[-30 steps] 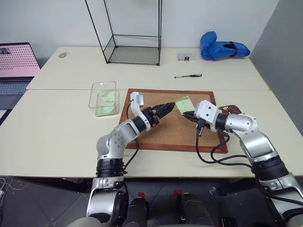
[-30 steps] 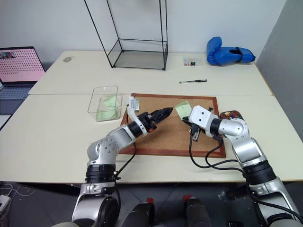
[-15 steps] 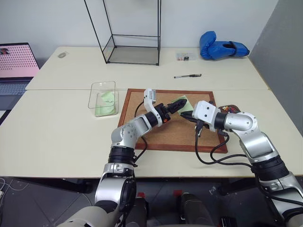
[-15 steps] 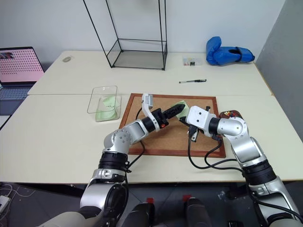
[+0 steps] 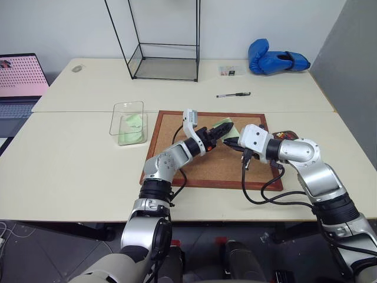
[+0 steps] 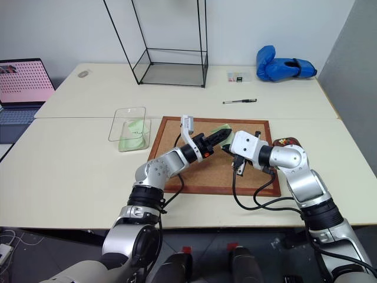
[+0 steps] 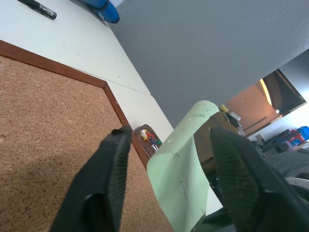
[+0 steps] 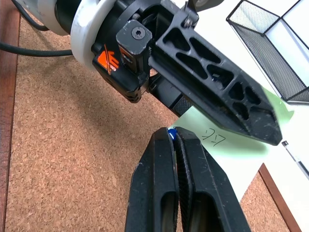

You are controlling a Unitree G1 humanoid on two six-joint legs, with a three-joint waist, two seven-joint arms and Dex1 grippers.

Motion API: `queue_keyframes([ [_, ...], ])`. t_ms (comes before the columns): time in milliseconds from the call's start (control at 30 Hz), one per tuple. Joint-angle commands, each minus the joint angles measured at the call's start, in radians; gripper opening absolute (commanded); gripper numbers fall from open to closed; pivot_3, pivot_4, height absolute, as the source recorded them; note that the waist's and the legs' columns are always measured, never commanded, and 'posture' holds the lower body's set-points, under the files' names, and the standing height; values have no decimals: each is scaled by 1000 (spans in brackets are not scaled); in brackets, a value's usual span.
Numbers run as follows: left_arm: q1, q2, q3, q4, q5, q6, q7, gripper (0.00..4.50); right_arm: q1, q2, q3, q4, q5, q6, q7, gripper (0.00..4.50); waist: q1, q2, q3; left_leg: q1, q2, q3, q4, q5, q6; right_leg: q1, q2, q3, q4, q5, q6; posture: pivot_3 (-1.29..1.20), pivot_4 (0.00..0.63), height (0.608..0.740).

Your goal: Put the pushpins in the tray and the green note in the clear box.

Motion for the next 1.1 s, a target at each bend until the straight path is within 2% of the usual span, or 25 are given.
queue_keyframes([
  [33, -27, -5, -8, -6, 4, -21, -23, 1579, -27, 5, -5, -40, -2, -4, -5, 0, 0, 0, 0, 0, 0, 0, 0, 0, 0, 0, 0, 0, 0, 0, 0, 0, 150, 740],
  [300, -12, -5, -13, -2, 29, -67, -33, 37, -22, 12, -14, -44, 3, -6, -18, 0, 0, 0, 0, 0, 0, 0, 0, 0, 0, 0, 0, 0, 0, 0, 0, 0, 150, 740],
  [700, 10, -9, -27, -8, 84, -202, -40, 37, -17, 46, -70, -46, 46, 14, -66, 0, 0, 0, 0, 0, 0, 0, 0, 0, 0, 0, 0, 0, 0, 0, 0, 0, 150, 740],
  [1100, 11, -24, -2, 12, 117, -318, 13, 37, -9, 131, -180, -61, 172, 144, -166, 0, 0, 0, 0, 0, 0, 0, 0, 0, 0, 0, 0, 0, 0, 0, 0, 0, 150, 740],
])
